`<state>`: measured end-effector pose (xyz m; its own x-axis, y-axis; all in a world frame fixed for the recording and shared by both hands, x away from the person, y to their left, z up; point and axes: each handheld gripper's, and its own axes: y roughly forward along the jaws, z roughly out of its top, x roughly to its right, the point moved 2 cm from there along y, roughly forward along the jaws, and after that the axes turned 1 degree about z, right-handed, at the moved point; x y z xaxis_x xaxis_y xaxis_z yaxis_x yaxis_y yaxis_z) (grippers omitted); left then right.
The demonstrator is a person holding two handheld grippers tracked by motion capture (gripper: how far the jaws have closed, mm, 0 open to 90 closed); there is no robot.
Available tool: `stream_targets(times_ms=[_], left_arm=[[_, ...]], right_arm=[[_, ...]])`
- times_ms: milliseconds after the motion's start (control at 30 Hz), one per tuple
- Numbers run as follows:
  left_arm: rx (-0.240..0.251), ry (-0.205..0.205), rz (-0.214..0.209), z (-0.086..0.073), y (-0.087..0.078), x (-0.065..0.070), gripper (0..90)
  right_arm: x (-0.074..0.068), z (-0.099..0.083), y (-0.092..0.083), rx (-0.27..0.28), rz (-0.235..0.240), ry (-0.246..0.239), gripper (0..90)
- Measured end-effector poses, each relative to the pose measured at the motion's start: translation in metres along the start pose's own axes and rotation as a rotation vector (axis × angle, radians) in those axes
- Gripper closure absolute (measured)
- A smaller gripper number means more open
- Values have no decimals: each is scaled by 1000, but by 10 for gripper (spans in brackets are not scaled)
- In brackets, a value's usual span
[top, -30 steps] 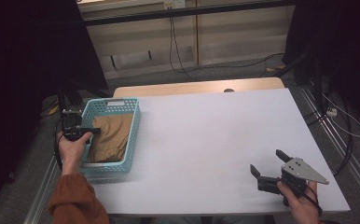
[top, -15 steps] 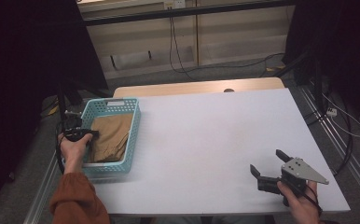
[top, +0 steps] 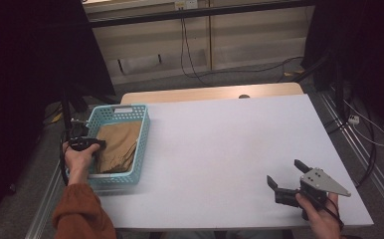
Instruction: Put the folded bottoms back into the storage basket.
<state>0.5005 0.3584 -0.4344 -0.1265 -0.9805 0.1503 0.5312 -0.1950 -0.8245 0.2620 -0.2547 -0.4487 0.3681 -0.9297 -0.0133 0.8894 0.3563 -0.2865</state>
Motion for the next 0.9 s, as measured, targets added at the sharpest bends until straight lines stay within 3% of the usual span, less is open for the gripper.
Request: stream_targets(times_ms=[67, 200, 400, 567, 667, 700, 800, 900], left_arm=[[7, 26, -20, 0, -2, 1, 712], [9, 82, -13, 1, -4, 6, 636], [32, 135, -30, 3, -10, 11, 531], [77, 154, -32, 4, -18, 12, 437], [117, 129, -39, 5, -21, 14, 375], [115, 148, -40, 6, -24, 12, 344], [158, 127, -52, 6, -27, 14, 304], [193, 138, -57, 7, -31, 14, 239]], right_arm=[[0, 0, 0, 2, 0, -2, 0], [0, 0, 0, 1, 1, -1, 0], [0, 0, 0, -1, 2, 0, 0], [0, 0, 0, 2, 4, -2, 0], [0, 0, 0, 3, 3, 0, 0], [0, 0, 0, 3, 4, 0, 0], [0, 0, 0, 3, 4, -1, 0], [0, 0, 0, 3, 4, 1, 0]])
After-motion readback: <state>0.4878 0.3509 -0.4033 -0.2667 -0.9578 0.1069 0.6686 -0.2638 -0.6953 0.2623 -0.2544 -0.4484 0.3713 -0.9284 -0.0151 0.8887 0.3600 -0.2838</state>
